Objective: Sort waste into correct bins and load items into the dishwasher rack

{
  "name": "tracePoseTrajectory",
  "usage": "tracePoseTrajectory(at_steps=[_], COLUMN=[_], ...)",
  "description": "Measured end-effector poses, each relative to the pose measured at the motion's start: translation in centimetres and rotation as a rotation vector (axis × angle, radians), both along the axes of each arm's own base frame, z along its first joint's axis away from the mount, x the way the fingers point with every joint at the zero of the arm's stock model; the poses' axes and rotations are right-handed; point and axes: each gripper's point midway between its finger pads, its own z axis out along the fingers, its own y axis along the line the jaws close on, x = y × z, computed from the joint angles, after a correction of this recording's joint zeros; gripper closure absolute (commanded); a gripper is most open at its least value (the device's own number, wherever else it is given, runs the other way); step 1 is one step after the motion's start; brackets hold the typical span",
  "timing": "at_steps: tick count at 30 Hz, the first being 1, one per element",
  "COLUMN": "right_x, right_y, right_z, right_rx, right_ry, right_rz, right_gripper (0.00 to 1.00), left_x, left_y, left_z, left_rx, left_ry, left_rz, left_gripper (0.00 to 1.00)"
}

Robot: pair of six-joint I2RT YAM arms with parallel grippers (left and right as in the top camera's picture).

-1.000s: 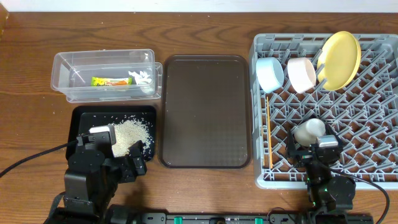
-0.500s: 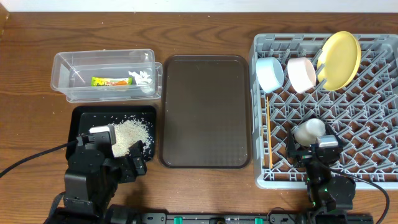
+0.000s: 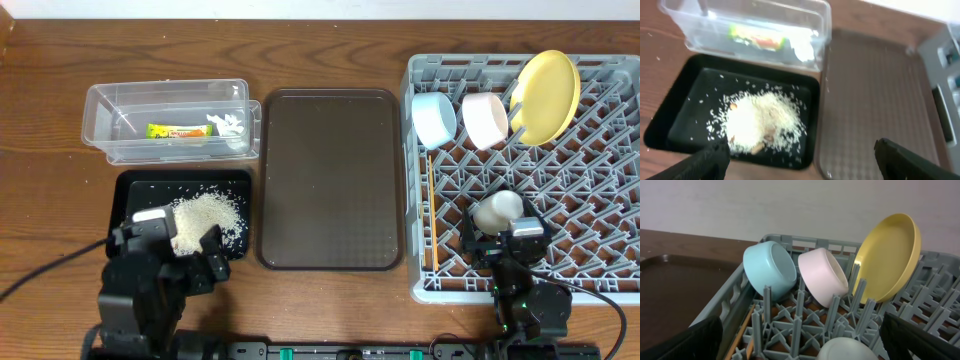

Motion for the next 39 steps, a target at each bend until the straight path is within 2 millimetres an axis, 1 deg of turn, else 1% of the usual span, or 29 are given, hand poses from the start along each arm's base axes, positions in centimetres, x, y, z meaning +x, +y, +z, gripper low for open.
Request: tracePoseTrajectory(at_steps=[4,9,12,14,17,19,23,25,39], right_x=[0.0,0.0,0.0,0.0,0.0,0.0,0.0,0.0,0.0], right_y=[0.0,0.0,0.0,0.0,0.0,0.0,0.0,0.0,0.0], right_z=[0.0,0.0,0.0,0.0,0.0,0.0,0.0,0.0,0.0], right_rx=[0.000,0.000,0.000,0.000,0.000,0.000,0.000,0.000,0.000], right_ry=[0.000,0.000,0.000,0.000,0.001,0.001,0.001,0.001,0.001], right_rz=[0.000,0.000,0.000,0.000,0.000,0.000,0.000,0.000,0.000], right_gripper=[0.01,0.01,0.01,0.01,0.01,0.01,0.01,0.01,0.01], left_x=[0.8,3.0,4.2,4.8,5.8,6.2,6.3,6.3,6.2], left_y=[0.6,1.0,1.0,1.0,1.0,1.0,1.0,0.9,0.8], left_z=[-1.5,-4.0,-5.0,-5.1,-4.7,-4.9,-6.9,-7.2,-7.1], left_rx=[-0.005,-0.012,-0.016,-0.021,-0.021,-0.013,0.000,0.002,0.009], left_ry=[-0.095,-0.253,-0.342,-0.410,-0.535,-0.575,-0.534,-0.517,-0.511], left_rz=[0.036,0.059,0.061,0.061,0.059,0.056,0.052,0.047,0.035], left_gripper=[0.05,0.05,0.05,0.05,0.05,0.05,0.05,0.05,0.05])
